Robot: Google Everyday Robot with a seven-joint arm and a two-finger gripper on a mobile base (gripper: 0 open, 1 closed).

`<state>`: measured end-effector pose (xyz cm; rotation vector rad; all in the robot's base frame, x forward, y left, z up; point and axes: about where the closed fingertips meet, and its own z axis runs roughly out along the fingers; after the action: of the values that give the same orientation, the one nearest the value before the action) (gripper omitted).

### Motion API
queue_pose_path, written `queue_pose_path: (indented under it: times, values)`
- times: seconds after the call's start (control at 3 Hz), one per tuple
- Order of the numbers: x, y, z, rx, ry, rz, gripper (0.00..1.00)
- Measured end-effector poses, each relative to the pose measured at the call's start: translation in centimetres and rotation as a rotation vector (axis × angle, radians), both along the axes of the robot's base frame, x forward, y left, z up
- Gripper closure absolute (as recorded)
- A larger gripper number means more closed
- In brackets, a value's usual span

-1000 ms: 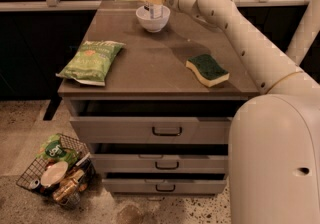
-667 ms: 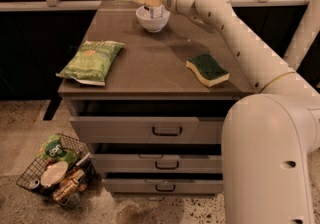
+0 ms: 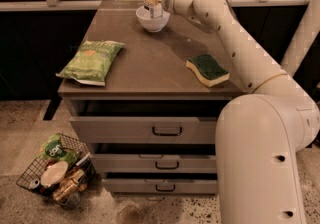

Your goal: Pick blue plastic bottle from white bowl and place on counter

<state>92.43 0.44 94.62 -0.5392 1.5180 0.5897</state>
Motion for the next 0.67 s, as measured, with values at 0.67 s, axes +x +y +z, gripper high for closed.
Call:
queue_pose_path:
  times: [0.67]
  values:
    - [0.01, 0.57, -0.17, 0.001, 0.002, 0.007, 0.93]
